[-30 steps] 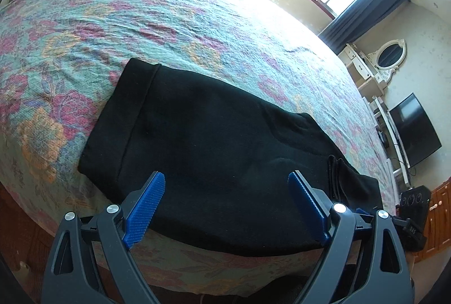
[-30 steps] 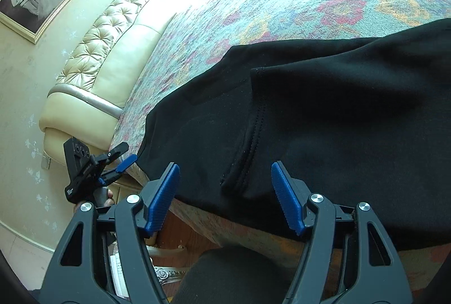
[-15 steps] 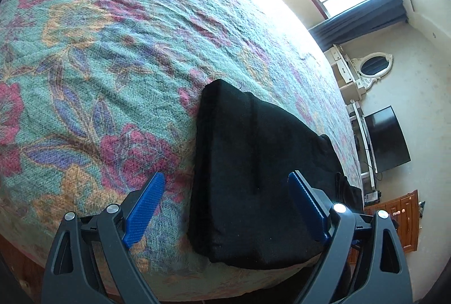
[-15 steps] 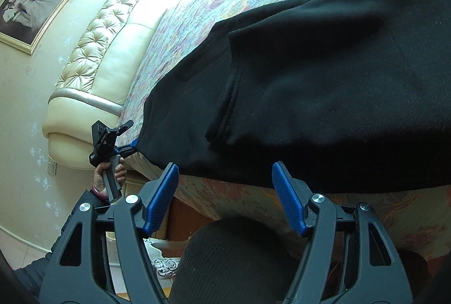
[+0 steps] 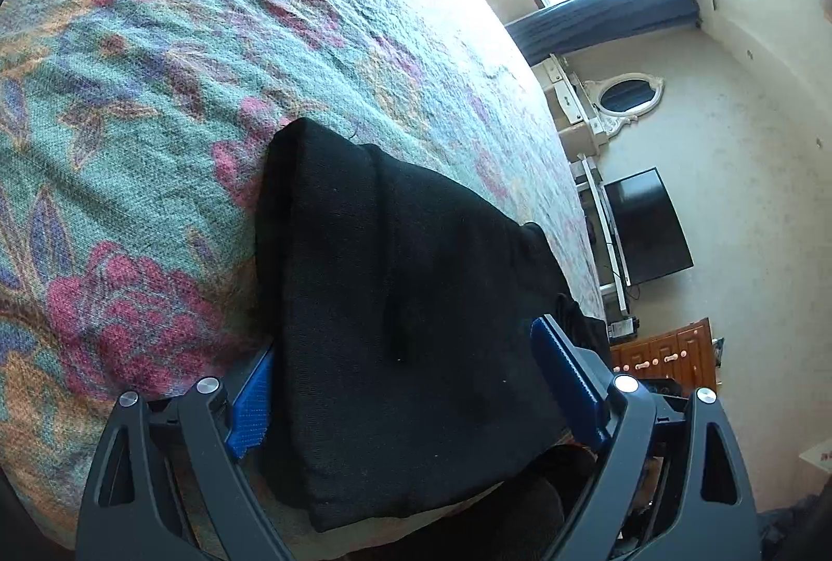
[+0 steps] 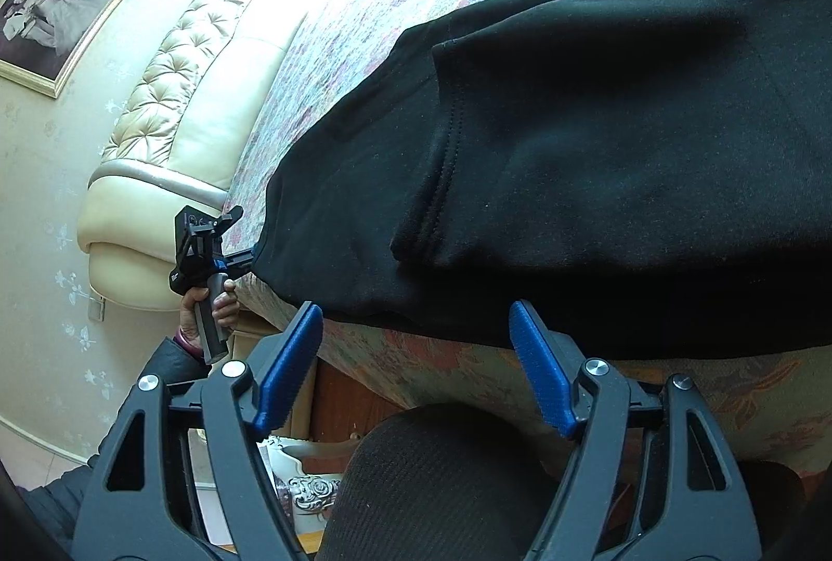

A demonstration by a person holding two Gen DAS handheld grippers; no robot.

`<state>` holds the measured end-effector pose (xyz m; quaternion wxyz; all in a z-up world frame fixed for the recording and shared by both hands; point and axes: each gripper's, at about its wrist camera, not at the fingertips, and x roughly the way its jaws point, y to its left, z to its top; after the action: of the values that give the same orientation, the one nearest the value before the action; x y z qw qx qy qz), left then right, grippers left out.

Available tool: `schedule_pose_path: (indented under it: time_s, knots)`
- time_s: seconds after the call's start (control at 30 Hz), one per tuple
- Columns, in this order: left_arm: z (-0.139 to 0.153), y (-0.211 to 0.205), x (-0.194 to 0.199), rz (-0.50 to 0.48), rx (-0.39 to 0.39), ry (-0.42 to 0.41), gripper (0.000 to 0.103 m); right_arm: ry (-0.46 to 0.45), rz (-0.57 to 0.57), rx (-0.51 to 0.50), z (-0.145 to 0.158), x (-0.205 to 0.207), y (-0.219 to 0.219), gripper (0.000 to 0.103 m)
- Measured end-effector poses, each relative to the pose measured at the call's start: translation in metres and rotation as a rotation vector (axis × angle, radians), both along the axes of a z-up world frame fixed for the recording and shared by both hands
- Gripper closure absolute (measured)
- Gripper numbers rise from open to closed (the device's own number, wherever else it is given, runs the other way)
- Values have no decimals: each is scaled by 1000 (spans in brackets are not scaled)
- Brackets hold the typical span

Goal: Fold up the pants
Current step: 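Grasp the opposite trouser end with the left tool and lift it, then fold the held end over the trousers with the left tool and release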

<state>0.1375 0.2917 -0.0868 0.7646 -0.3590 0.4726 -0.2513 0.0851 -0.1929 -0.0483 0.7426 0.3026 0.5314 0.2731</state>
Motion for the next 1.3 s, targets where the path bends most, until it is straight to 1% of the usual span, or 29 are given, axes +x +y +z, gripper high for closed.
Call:
schedule_pose_path:
  time_s: [0.03, 0.07, 0.1, 0.13, 0.17, 0.2, 0.23, 0.33, 0.43, 0.6, 0.67, 0.87, 0.97, 1.03, 1.07, 1.17, 1.3]
  knots:
    - [0, -6, 0, -11, 27, -5, 20, 1, -1, 0, -1, 1, 1, 28]
    - [-1, -12, 2, -15, 66, 1, 27, 2, -2, 2, -1, 0, 1, 28]
    - [-4, -14, 2, -5, 96, 15, 44, 3, -2, 6, 0, 1, 0, 28]
    - [-9, -9, 4, 17, 103, 35, 71, 4, -1, 11, 0, 1, -1, 28]
    - [-15, -5, 5, 36, 65, 67, 82, 7, -3, 18, 0, 1, -1, 28]
    - [-21, -2, 4, 54, 11, 90, 83, 12, -8, 28, -1, 1, -3, 28]
    - [-22, 0, 4, 61, -4, 89, 83, 17, -13, 37, -2, 1, -5, 28]
    - [-16, -6, 4, 60, 36, 73, 87, 18, -19, 43, -2, 1, -8, 28]
    - [-5, -14, 7, 79, 32, 69, 89, 10, -20, 38, 0, 0, -10, 28]
    - [31, -26, 7, 77, -34, 11, 90, 0, -27, 45, 4, -4, -17, 28]
    - [50, -38, 8, 64, -30, -12, 90, -4, -34, 49, 6, -6, -22, 28]
    - [108, -90, 17, 16, -12, -80, 90, -25, -64, 66, 13, -15, -41, 28]
    - [129, -104, 9, -21, -6, -114, 90, -35, -81, 81, 17, -20, -51, 28]
    - [142, -126, 9, -45, -1, -129, 90, -42, -92, 90, 19, -24, -58, 28]
    - [144, -134, 5, -57, 1, -134, 90, -44, -97, 95, 20, -25, -61, 28]
    - [160, -173, 8, -105, 13, -155, 90, -49, -114, 112, 22, -30, -72, 28]
    - [167, -226, 11, -186, 27, -166, 89, -49, -144, 135, 22, -37, -84, 28]
